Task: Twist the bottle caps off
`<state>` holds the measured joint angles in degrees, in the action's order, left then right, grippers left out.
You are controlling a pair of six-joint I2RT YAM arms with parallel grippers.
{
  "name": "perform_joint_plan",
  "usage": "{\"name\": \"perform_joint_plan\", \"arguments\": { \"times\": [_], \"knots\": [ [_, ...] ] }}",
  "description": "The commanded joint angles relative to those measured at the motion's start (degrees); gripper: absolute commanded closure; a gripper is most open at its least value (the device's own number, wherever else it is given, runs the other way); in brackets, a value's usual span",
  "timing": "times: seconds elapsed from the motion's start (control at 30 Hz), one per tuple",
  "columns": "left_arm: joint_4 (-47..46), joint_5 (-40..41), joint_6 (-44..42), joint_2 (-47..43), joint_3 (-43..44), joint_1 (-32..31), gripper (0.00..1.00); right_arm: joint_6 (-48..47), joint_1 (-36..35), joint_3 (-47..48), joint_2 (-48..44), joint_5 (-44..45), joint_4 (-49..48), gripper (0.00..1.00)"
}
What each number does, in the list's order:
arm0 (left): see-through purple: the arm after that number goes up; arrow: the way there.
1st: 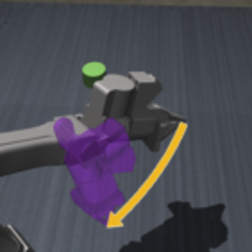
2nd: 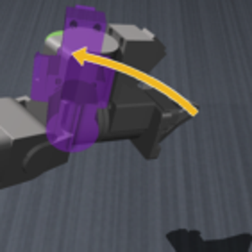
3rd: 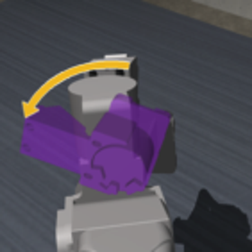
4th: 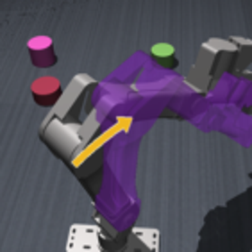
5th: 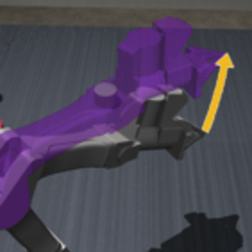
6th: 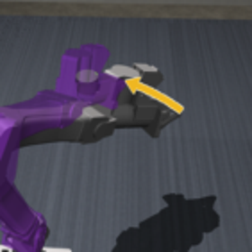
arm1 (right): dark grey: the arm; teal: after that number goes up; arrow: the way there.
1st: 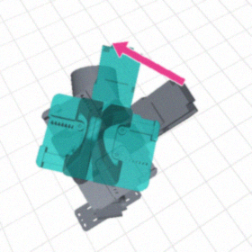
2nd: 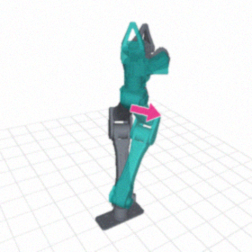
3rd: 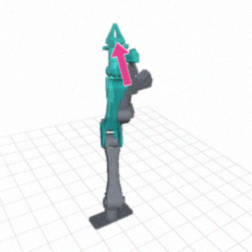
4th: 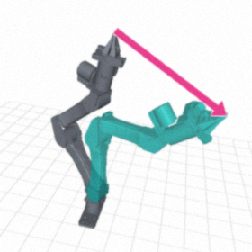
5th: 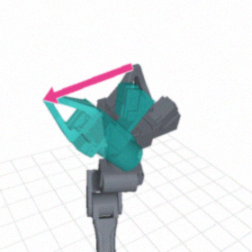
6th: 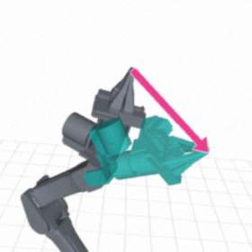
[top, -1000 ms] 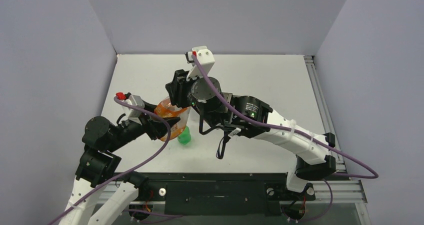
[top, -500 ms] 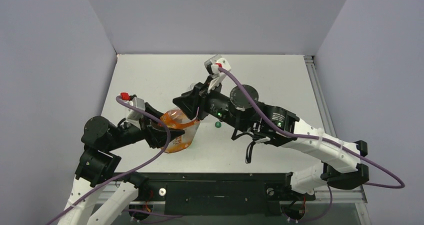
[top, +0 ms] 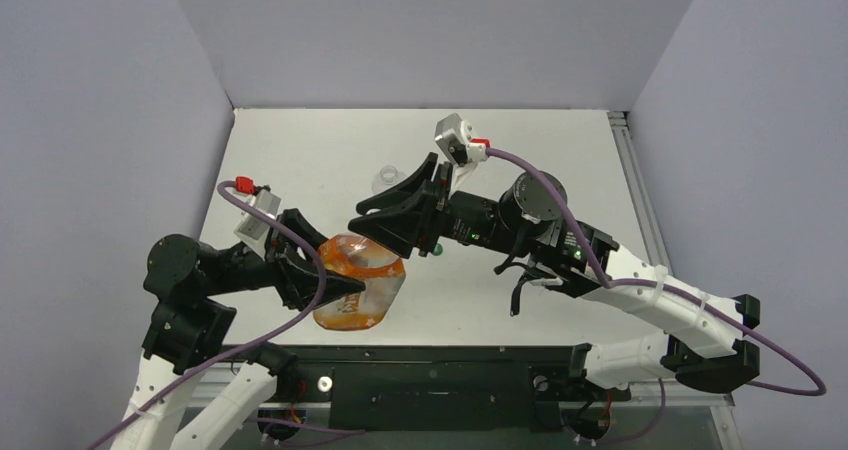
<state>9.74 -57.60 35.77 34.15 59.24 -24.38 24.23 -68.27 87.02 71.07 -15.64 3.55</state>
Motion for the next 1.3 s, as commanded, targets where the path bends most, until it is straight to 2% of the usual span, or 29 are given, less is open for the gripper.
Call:
{"name": "perform_joint_plan", "arguments": {
  "times": [0.0, 0.03, 0.07, 0.1, 0.13, 0.23, 0.4, 0.47, 0.6, 0.73, 0.87, 1.03, 1.27],
  "knots": [
    [-7.39, 2.3, 1.47, -0.96, 3.67, 0.65, 1.0, -2.69, 0.71, 3.83, -0.86, -1.72, 3.83, 0.72],
    [-7.11, 3.0, 0.04, -1.03, 3.29, 0.65, 1.0, -2.65, 0.69, 4.55, -0.68, 0.88, 5.65, 0.64],
    [-6.29, 3.63, -0.86, -1.2, 3.14, 0.61, 1.0, -2.35, 0.69, 5.81, -0.32, 2.81, 7.6, 0.44],
    [-5.82, 5.09, -2.89, -1.28, 2.74, 0.63, 1.0, -2.17, 0.68, 7.18, -0.14, 6.81, 8.66, 0.36],
    [-4.89, 6.03, -4.13, -1.46, 2.51, 0.65, 1.0, -1.73, 0.57, 7.8, 0.12, 9.11, 10.75, 0.34],
    [-3.65, 10.27, -10.13, -1.7, 1.33, 0.65, 1.0, -0.79, -1.25, 10.95, 0.48, 24.78, 14.21, 0.28],
    [1.33, 14.77, -22.21, -1.6, -0.49, 0.62, 1.0, -1.45, -7.91, 20.66, 7.41, 45.34, 24.92, 0.27],
    [1.72, 18.52, -24.69, -1.75, -1.47, 0.64, 1.0, -1.47, -10.13, 26.33, 11.64, 51.04, 28.69, 0.27],
    [3.37, 24.96, -31.88, -2.19, -2.45, 0.6, 1.0, -3.25, -13.53, 32.3, 17.23, 57.81, 28.86, 0.27],
    [5.83, 27.23, -36.95, -2.66, -3.15, 0.65, 1.0, -3.27, -13.85, 39.12, 22.53, 59.98, 31.18, 0.27],
    [5.91, 27.12, -36.96, -2.83, -2.92, 0.65, 1.0, -2.84, -13.89, 42.5, 25.55, 62.38, 32.35, 0.29],
    [5.89, 26.75, -36.14, -2.75, -2.7, 0.61, 1.0, -2.54, -13.91, 42.07, 25.76, 63.65, 30.78, 0.38],
    [5.6, 28.07, -35.33, -2.8, -3.72, 0.65, 1.0, -1.99, -13.81, 39.97, 24.56, 64.31, 28.46, 0.4]
  ]
}}
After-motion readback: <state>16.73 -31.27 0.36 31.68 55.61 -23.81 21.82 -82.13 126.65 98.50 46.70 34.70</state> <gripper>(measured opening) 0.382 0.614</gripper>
